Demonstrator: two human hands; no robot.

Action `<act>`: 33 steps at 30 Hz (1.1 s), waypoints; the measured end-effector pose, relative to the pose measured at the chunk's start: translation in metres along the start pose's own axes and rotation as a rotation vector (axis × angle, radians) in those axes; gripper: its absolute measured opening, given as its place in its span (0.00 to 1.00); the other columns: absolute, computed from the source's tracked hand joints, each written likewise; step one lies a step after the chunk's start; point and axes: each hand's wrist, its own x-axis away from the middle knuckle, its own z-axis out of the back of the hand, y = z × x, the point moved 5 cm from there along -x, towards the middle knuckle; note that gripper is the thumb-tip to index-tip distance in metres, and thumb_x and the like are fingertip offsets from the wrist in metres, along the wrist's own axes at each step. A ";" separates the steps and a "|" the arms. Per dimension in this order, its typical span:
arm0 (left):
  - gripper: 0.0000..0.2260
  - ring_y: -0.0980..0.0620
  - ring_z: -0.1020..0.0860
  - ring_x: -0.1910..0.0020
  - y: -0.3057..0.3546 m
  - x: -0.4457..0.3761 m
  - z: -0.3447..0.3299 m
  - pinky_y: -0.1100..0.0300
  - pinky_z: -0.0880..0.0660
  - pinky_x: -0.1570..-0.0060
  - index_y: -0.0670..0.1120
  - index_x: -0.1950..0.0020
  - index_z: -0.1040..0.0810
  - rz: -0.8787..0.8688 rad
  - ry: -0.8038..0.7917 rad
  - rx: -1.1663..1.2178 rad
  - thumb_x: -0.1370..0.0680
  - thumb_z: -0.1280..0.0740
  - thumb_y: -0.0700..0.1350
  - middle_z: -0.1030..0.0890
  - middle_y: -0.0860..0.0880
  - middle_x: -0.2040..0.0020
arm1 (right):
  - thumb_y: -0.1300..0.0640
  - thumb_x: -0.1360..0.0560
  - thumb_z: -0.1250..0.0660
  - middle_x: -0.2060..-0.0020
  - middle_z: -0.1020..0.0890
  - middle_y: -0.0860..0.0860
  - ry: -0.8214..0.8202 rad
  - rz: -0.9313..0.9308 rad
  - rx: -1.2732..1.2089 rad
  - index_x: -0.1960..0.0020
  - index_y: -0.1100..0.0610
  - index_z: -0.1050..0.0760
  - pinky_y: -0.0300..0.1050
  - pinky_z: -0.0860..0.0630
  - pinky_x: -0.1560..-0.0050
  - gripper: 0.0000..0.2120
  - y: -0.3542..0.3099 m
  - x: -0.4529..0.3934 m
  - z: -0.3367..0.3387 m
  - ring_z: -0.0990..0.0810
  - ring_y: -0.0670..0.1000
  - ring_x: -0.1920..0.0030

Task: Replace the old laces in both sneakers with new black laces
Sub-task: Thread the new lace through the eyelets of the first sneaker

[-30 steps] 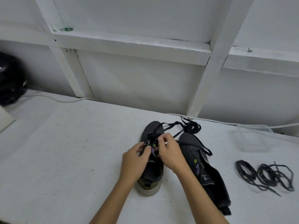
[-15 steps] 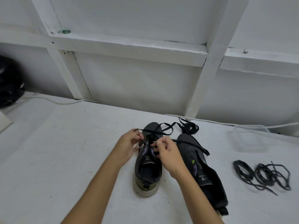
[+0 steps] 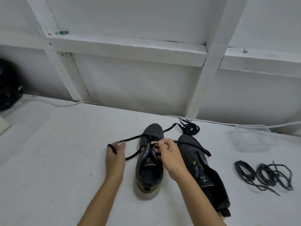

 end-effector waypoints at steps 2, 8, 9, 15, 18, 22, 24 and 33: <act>0.15 0.53 0.24 0.44 0.005 0.023 -0.016 0.59 0.29 0.46 0.51 0.37 0.28 -0.155 -0.119 -0.231 0.22 0.30 0.52 0.25 0.55 0.43 | 0.55 0.16 0.41 0.51 0.14 0.47 -0.003 0.006 0.022 0.46 0.56 0.25 0.40 0.23 0.55 0.07 -0.001 -0.001 -0.001 0.21 0.45 0.57; 0.16 0.60 0.29 0.39 0.009 0.041 -0.039 0.65 0.31 0.42 0.60 0.40 0.27 -0.302 -0.299 -0.403 0.25 0.29 0.58 0.28 0.59 0.39 | 0.55 0.15 0.42 0.52 0.14 0.50 -0.006 -0.011 -0.011 0.46 0.56 0.26 0.38 0.23 0.59 0.08 -0.007 -0.002 -0.002 0.20 0.45 0.56; 0.20 0.58 0.31 0.36 0.008 0.040 -0.036 0.61 0.31 0.39 0.58 0.35 0.28 -0.289 -0.253 -0.404 0.25 0.29 0.58 0.29 0.59 0.37 | 0.55 0.15 0.43 0.53 0.15 0.49 0.004 -0.031 -0.061 0.47 0.56 0.27 0.41 0.22 0.56 0.08 -0.008 -0.002 -0.001 0.19 0.45 0.55; 0.15 0.56 0.29 0.43 0.007 0.042 -0.023 0.60 0.30 0.45 0.54 0.44 0.27 -0.277 -0.083 -0.354 0.25 0.29 0.58 0.28 0.58 0.44 | 0.57 0.17 0.41 0.68 0.24 0.48 0.151 0.122 -0.239 0.52 0.55 0.27 0.40 0.27 0.66 0.07 -0.048 0.001 0.034 0.23 0.47 0.67; 0.10 0.57 0.24 0.60 0.007 0.046 -0.027 0.69 0.30 0.62 0.51 0.58 0.23 -0.283 -0.170 -0.303 0.23 0.30 0.55 0.22 0.56 0.60 | 0.53 0.21 0.35 0.71 0.24 0.44 0.125 0.300 0.388 0.55 0.51 0.20 0.35 0.31 0.67 0.07 -0.060 0.002 0.038 0.28 0.44 0.70; 0.10 0.59 0.24 0.63 0.006 0.047 -0.030 0.69 0.30 0.65 0.52 0.60 0.21 -0.296 -0.196 -0.318 0.22 0.31 0.55 0.20 0.54 0.62 | 0.43 0.23 0.30 0.69 0.22 0.40 -0.123 0.314 0.818 0.51 0.46 0.15 0.33 0.31 0.63 0.09 -0.045 -0.002 0.012 0.24 0.39 0.65; 0.08 0.59 0.23 0.61 0.006 0.045 -0.031 0.68 0.30 0.64 0.53 0.58 0.21 -0.289 -0.212 -0.331 0.22 0.31 0.55 0.20 0.53 0.59 | 0.43 0.23 0.29 0.64 0.21 0.37 -0.172 0.285 0.857 0.46 0.46 0.15 0.33 0.30 0.59 0.10 -0.042 -0.003 0.004 0.24 0.40 0.61; 0.06 0.61 0.23 0.53 0.008 0.045 -0.034 0.68 0.30 0.57 0.55 0.55 0.20 -0.255 -0.235 -0.323 0.21 0.32 0.54 0.21 0.55 0.51 | 0.56 0.18 0.39 0.56 0.18 0.50 -0.181 0.117 0.863 0.51 0.57 0.23 0.45 0.24 0.55 0.08 -0.032 -0.006 0.008 0.21 0.52 0.57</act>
